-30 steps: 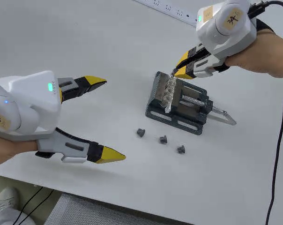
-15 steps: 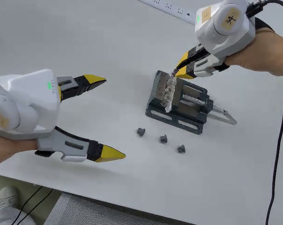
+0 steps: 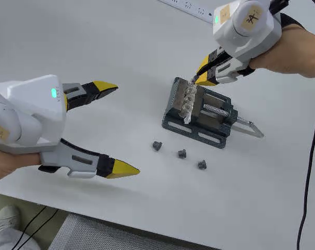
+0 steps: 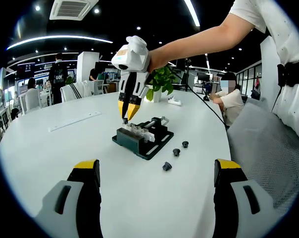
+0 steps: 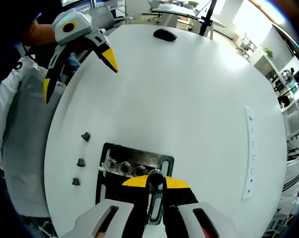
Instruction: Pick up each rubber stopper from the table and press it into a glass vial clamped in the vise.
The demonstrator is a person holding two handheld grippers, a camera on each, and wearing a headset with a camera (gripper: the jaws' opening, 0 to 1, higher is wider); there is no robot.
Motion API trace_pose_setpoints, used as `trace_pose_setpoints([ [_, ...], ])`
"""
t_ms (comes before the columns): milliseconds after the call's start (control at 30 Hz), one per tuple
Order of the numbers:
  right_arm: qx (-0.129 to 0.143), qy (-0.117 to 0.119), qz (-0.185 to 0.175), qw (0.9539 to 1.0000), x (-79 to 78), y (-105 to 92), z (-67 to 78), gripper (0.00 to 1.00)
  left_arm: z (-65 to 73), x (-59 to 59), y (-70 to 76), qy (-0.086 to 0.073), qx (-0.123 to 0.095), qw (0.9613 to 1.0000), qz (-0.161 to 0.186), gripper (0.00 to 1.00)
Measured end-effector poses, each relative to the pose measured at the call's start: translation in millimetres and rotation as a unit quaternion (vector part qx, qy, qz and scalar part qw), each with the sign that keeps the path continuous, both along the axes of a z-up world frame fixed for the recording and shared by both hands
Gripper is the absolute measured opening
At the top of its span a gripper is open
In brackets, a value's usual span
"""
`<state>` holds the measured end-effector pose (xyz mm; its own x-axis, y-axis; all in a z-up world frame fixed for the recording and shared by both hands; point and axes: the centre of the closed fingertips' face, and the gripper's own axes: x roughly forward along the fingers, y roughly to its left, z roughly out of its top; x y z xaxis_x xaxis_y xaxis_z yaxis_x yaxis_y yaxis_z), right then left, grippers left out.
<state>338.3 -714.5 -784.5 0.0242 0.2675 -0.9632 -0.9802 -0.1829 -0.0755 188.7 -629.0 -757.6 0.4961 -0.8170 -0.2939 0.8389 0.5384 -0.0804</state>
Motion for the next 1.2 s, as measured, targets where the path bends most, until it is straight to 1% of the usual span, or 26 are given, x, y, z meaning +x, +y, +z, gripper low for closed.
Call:
trace_pose_setpoints([
  [267, -0.029, -0.008, 0.022, 0.9993, 0.4, 2.8, -1.7, 0.05, 0.5, 0.8, -1.1, 0.000, -0.003, 1.0000, -0.001, 0.95],
  [467, -0.047, -0.010, 0.024, 0.9986, 0.0, 4.3, -1.9, 0.05, 0.4, 1.2, -1.3, 0.000, -0.004, 1.0000, 0.000, 0.95],
  [667, -0.055, -0.009, 0.021, 0.9982, -1.7, 3.4, -2.1, 0.05, -0.6, 0.0, -1.1, 0.002, -0.006, 1.0000, 0.000, 0.95],
  [767, -0.053, -0.008, 0.017, 0.9984, -2.1, 2.4, -1.1, 0.06, 0.8, -0.1, -2.4, 0.001, -0.008, 1.0000, -0.002, 0.95],
  [833, -0.049, -0.007, 0.020, 0.9986, -2.7, 1.8, -0.3, 0.06, 0.7, 0.0, -2.3, 0.000, -0.005, 1.0000, -0.003, 0.96],
  [900, -0.046, -0.007, 0.020, 0.9987, -1.6, 3.8, -3.0, 0.07, 1.6, 0.3, -1.8, 0.000, -0.007, 1.0000, -0.002, 0.96],
  [1067, -0.045, -0.005, 0.021, 0.9988, -0.3, 3.0, -2.8, 0.08, 1.3, 0.4, 0.5, 0.000, -0.005, 1.0000, -0.001, 0.96],
  [1200, -0.037, -0.003, 0.017, 0.9992, -0.7, 3.5, -3.1, 0.08, 0.7, 0.4, 1.2, 0.001, -0.006, 1.0000, 0.000, 0.96],
])
